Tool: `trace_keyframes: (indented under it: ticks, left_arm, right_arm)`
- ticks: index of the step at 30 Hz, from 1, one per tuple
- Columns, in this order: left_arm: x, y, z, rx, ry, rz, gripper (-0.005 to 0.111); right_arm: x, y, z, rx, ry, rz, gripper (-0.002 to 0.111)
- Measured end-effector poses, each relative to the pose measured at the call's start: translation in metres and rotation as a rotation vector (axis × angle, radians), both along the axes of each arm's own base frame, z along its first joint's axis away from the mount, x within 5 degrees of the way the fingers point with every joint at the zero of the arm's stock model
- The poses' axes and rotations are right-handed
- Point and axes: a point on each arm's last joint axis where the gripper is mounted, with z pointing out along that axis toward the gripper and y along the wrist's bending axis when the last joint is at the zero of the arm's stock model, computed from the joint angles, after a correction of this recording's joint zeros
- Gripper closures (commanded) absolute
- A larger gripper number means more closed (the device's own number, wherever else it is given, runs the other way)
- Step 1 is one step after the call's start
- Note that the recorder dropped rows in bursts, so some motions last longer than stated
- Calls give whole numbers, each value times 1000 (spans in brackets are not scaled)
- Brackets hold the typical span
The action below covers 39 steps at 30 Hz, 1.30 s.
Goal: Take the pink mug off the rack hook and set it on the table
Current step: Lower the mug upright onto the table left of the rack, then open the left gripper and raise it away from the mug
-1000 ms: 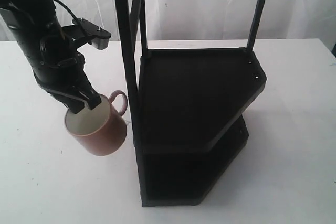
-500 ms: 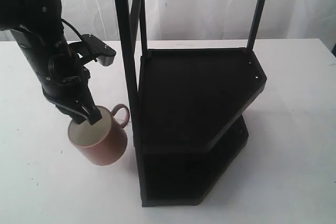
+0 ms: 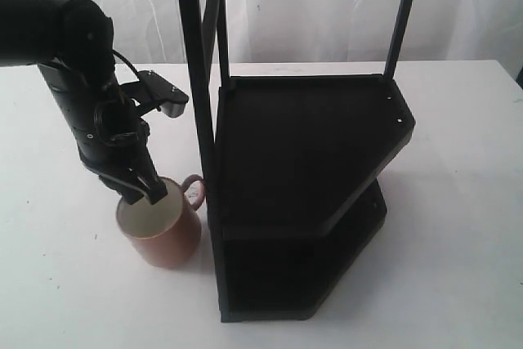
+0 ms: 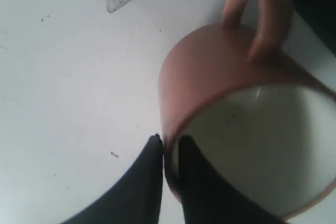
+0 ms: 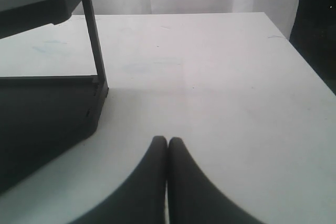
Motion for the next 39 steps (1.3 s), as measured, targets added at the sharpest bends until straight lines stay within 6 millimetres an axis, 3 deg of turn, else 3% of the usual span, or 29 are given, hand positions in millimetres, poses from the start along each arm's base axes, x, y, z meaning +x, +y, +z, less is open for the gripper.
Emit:
trace_keyframes:
  ticks: [7,11,14,19,24,32,39]
  left_arm:
    - [1,-2,0,-24,-7,-2,61]
    - [0,-3,2,-31,-5,1,57]
    - [0,-3,22,-41,-20,-2,58]
    - [-14,6,81,-60,-140,41,77]
    - [-35,38,107,97,-346,169,105]
    - [-79,92,93,341,-576,460,107]
    - [-119,154,53,429,-733,840,107]
  right_arm:
    - [0,0,0,0,0,0,108]
    - [0,0,0,0,0,0,108]
    - [0,0,0,0,0,0,108]
    - [0,0,0,0,0,0,108]
    - [0,0,0,0,0,0,108]
    - [0,0,0,0,0,0,108]
    - [0,0,0,0,0,0,108]
